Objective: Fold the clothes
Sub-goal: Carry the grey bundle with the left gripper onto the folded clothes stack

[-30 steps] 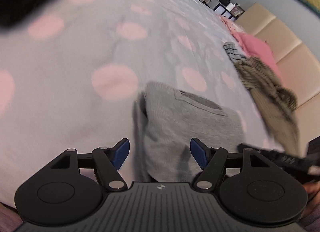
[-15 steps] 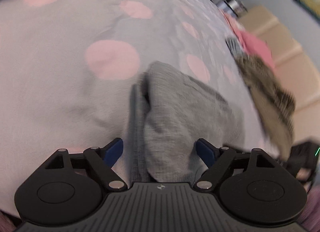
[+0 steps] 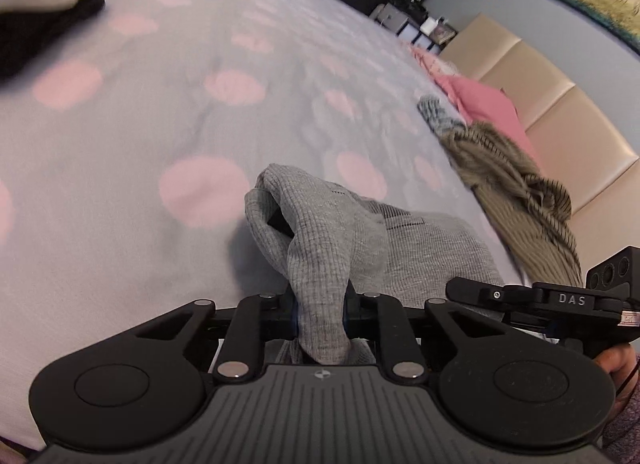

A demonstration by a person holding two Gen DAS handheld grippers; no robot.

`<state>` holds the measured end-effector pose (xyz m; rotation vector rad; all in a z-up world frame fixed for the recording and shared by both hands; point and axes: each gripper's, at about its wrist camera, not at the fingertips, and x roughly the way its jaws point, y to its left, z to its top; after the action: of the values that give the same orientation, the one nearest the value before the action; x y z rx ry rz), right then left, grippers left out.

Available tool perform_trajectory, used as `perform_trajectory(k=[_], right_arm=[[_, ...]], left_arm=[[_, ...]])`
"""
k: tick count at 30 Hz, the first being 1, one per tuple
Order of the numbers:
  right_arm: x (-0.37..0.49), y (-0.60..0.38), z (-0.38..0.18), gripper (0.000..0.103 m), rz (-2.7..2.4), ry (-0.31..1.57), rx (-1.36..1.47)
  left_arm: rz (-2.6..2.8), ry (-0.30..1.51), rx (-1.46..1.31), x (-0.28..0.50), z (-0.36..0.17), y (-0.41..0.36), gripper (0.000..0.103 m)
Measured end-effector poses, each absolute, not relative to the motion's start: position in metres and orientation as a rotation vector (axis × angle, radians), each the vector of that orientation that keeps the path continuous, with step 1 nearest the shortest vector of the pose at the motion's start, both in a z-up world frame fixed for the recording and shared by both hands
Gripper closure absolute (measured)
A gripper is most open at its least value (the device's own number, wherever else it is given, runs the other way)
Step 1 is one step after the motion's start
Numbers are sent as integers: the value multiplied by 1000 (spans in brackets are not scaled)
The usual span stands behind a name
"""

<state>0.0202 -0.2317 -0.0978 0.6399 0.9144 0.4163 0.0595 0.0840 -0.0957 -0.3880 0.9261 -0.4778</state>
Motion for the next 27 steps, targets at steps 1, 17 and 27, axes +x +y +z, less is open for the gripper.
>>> perform_trajectory(k=[1, 17, 27], right_arm=[[22, -226, -91, 82, 429, 909, 640], [135, -50, 55, 82, 729, 794, 672], [238, 98, 87, 82, 839, 773, 624]], left_arm=[[-473, 918, -402, 60, -89, 91, 88], [-324, 732, -418, 125, 81, 273, 88], [-183, 691, -507, 210, 93, 392, 88]])
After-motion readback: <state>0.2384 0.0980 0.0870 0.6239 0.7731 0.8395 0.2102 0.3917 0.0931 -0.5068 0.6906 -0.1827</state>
